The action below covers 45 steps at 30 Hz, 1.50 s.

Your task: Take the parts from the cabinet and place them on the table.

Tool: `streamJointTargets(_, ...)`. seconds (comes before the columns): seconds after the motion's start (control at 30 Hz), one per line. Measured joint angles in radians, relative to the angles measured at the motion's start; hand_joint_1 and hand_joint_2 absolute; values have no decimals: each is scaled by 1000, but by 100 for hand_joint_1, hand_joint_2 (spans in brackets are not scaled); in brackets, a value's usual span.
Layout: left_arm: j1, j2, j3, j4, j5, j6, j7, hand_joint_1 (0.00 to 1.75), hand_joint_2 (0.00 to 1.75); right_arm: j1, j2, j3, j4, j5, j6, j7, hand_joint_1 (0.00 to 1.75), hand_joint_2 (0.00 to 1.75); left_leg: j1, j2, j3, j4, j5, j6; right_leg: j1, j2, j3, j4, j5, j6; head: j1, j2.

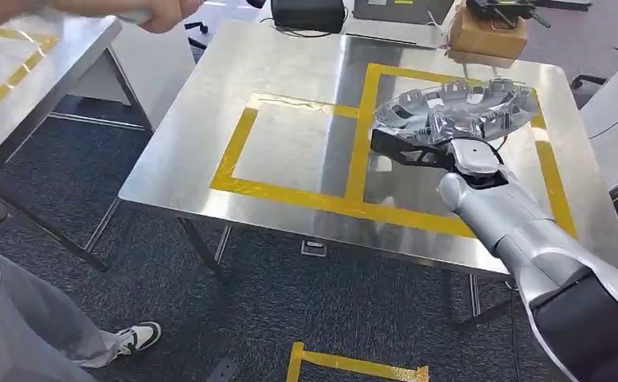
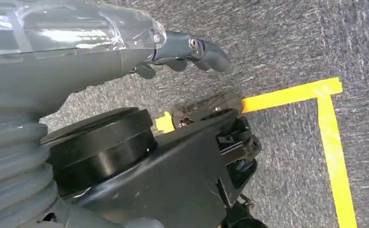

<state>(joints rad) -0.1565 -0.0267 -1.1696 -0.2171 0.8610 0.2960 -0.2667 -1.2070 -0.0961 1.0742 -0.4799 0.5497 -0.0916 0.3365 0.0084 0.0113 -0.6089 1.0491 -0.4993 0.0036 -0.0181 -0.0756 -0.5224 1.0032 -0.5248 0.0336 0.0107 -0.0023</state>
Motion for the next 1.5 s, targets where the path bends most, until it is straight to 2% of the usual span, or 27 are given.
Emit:
streamJointTargets(0.23, 0, 0, 0, 0, 3, -5, -10, 0, 175, 27, -11, -1, 1, -19, -16, -20, 171, 175, 0, 2, 1, 0, 0, 0, 0, 1, 0, 0, 0, 0, 0, 0)
streamJointTargets(0.43, 0, 0, 0, 0, 7, -9, -14, 0, 175, 46, -17, -3, 6, -36, 2, 48, 171, 175, 0, 2, 2, 0, 0, 0, 0, 1, 1, 0, 0, 0, 0, 0)
streamJointTargets(0.67, -1, 0, 0, 0, 23, -24, -48, 0, 175, 71, -35, -11, 11, -47, -5, 48, 171, 175, 0, 0, 3, 0, 0, 0, 0, 1, 2, 0, 0, 0, 0, 0)
streamJointTargets(0.93, -1, 0, 0, 0, 22, -24, -54, 0, 175, 87, -43, -11, 16, -47, -3, 48, 171, 175, 0, -1, 3, 0, 0, 0, 0, 1, 2, 0, 0, 0, 0, 0)
streamJointTargets(0.97, -1, 0, 0, 0, 21, -24, -57, 0, 175, 89, -44, -11, 16, -48, -3, 48, 0, 175, 0, -1, 3, 0, 0, 0, 0, 1, 2, 0, 0, 0, 0, 0)
streamJointTargets(1.5, -3, 0, 0, 0, 5, -33, -60, 0, 175, 105, -48, -28, 20, -61, -16, 20, 0, 175, 0, 4, 3, 0, 0, 0, 0, 1, 2, 0, 0, 0, 0, 0)
